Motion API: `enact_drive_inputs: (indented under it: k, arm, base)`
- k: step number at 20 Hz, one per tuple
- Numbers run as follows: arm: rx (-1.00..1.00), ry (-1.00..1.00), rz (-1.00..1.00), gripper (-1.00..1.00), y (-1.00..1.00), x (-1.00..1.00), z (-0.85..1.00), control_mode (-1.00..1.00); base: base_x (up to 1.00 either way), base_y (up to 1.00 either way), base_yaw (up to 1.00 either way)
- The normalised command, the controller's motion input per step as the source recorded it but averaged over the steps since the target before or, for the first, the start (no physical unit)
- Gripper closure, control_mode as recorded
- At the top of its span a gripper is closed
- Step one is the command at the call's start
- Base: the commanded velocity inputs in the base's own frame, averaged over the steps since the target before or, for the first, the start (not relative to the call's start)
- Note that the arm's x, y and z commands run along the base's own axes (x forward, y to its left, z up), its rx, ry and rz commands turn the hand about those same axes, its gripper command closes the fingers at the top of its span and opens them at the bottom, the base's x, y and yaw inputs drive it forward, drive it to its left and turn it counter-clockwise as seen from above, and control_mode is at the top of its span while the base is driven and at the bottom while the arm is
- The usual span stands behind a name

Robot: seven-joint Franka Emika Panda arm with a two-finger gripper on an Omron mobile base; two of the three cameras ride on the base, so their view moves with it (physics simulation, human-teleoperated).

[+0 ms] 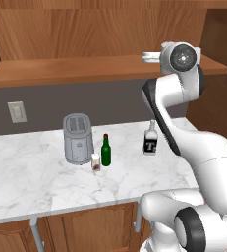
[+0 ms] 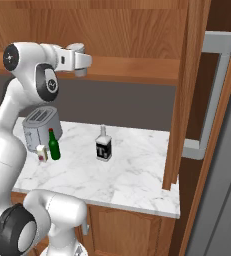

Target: Sort all alcoholic drinks to one cabinet, and non-alcoholic drinks to the other.

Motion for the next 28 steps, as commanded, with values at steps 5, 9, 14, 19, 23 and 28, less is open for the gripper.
enact_drive_inputs:
  k: [5,9,14,19,23,28]
  arm:
    - [0.01,0.01,0.03,1.00,-0.05,0.58,0.00,-1.00]
    - [0.00,0.04,0.02,1.00,-0.02,0.62,0.00,-1.00]
    - [0.00,0.05,0.03,1.00,0.00,0.48,0.00,-1.00]
    - [0.00,0.06,0.03,1.00,0.00,0.46,-0.02,-1.00]
    - [0.00,0.02,0.05,1.00,0.00,0.35,-0.14,-1.00]
    - [0.00,0.01,0.06,1.00,0.00,0.35,-0.23,-1.00]
  base:
    - [0.00,0.00,0.00]
    - [0.00,0.00,0.00]
    - [0.00,0.00,0.00]
    - [0.00,0.00,0.00]
    - [0.00,0.00,0.00]
    - [0.00,0.00,0.00]
